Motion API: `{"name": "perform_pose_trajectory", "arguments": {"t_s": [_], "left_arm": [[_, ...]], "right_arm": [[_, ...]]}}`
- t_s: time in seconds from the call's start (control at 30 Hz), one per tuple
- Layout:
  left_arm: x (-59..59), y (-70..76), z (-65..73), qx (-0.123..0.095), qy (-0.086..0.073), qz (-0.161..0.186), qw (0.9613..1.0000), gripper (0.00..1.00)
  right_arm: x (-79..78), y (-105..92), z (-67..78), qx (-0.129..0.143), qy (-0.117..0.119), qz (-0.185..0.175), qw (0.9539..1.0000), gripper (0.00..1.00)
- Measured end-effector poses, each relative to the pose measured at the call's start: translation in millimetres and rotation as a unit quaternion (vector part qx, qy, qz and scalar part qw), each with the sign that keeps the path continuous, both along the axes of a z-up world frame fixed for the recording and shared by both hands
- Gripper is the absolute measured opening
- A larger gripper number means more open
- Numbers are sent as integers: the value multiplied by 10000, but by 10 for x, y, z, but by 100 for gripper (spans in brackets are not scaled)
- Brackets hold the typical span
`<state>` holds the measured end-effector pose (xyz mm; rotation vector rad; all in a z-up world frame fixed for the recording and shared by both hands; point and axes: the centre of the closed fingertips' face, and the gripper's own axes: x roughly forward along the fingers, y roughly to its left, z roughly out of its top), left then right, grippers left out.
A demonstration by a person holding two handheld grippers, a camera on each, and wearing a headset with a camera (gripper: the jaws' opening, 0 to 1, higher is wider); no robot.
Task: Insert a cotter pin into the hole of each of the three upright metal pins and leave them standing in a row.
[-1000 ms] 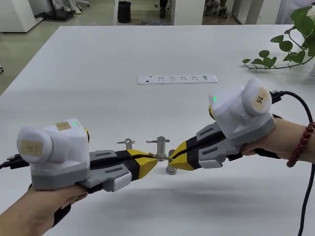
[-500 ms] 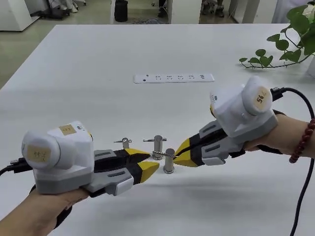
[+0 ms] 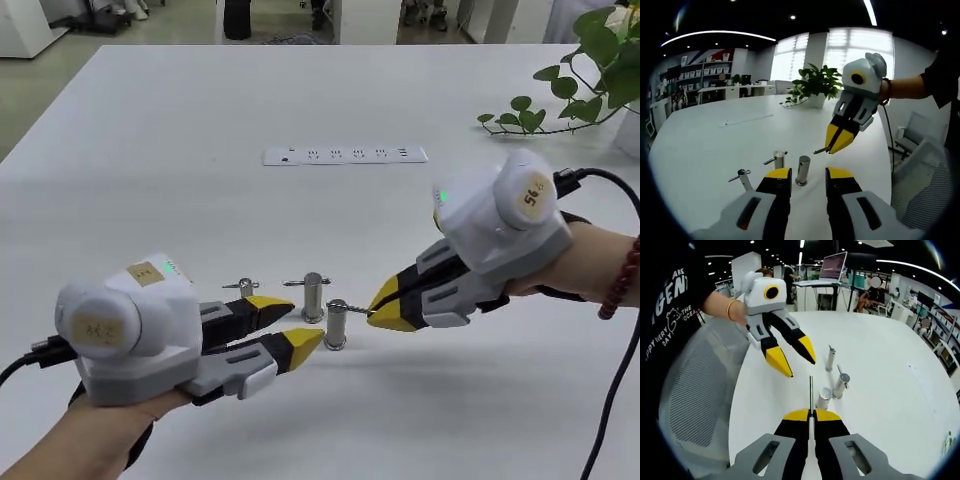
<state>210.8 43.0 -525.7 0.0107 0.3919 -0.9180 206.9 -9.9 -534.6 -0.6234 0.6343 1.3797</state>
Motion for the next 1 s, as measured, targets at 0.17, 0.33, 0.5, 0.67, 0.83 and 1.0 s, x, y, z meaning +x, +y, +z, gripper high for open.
{"name": "perform_pose_trajectory", "arguments": {"t_s": [0.17, 0.33, 0.5, 0.67, 0.83, 1.0], "left_arm": [[58, 6, -64, 70, -34, 217, 9997, 24], [96, -44, -102, 98, -44, 298, 9995, 24], [118, -103, -192, 222, -25, 313, 9993, 24], [164, -142, -266, 271, 27, 388, 9989, 24], [195, -203, -318, 341, -17, 333, 9989, 24], [224, -222, -375, 403, 20, 348, 9986, 23]], "right_arm": [[23, -57, -30, -102, -32, -4, 9999, 0], [61, -133, -71, -225, -78, -2, 9997, 0], [104, -192, -115, -310, -88, -39, 9995, 0], [140, -247, -189, -430, -58, -72, 9990, 0], [193, -283, -243, -520, -35, -77, 9986, 0], [234, -301, -295, -602, -39, -42, 9982, 0]]}}
